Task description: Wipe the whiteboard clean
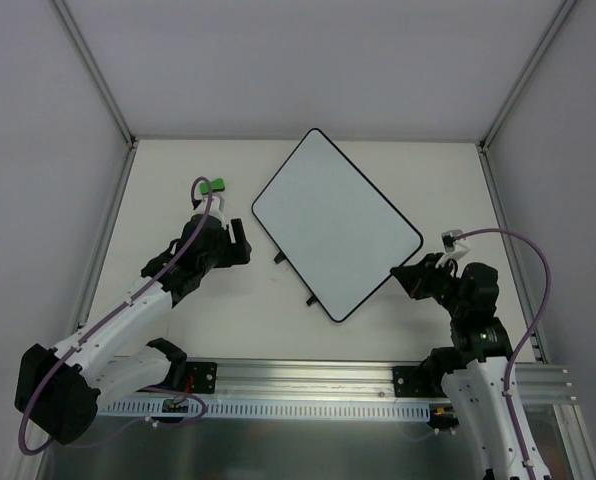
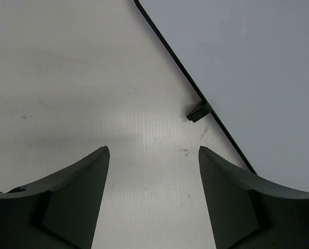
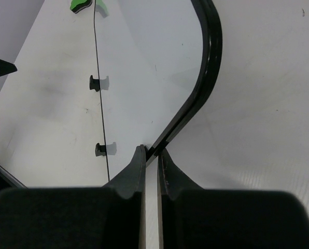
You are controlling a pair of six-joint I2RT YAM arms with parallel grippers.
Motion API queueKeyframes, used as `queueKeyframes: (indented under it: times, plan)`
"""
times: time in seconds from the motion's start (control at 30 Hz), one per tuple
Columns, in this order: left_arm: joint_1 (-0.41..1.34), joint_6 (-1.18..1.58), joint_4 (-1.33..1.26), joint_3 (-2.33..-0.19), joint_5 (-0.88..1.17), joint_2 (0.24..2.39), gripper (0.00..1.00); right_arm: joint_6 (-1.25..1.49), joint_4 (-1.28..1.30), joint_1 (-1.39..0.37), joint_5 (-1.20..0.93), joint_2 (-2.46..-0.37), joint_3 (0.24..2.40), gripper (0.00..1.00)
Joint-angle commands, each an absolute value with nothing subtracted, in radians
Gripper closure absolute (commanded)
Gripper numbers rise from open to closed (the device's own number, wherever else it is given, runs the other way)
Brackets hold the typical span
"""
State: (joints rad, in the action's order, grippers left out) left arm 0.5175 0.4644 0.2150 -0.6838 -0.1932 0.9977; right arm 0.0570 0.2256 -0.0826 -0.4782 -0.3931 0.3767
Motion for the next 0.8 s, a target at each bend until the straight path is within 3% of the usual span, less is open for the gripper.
queueKeyframes:
  times: [0.0,0.2,0.53,0.67,0.77]
  plan:
    - [0.52,0.439,0.192,-0.696,-0.224,0.956,0.3,-0.032,0.288,-0.078,-0.408,-0.357,0.38,0.99]
    - [0.522,0.44,0.193,-0.695,-0.224,0.948,0.3,-0.037,0.301,-0.078,-0.406,-0.339,0.382,0.78]
    - [0.522,0.442,0.193,-0.684,-0.229,0.933,0.29,-0.037,0.304,-0.078,-0.411,-0.328,0.377,0.72]
    - [0.522,0.442,0.195,-0.684,-0.229,0.922,0.29,-0.037,0.324,-0.078,-0.403,-0.308,0.394,0.44]
    - [0.52,0.44,0.195,-0.686,-0.229,0.911,0.28,-0.041,0.365,-0.078,-0.382,-0.296,0.434,0.29]
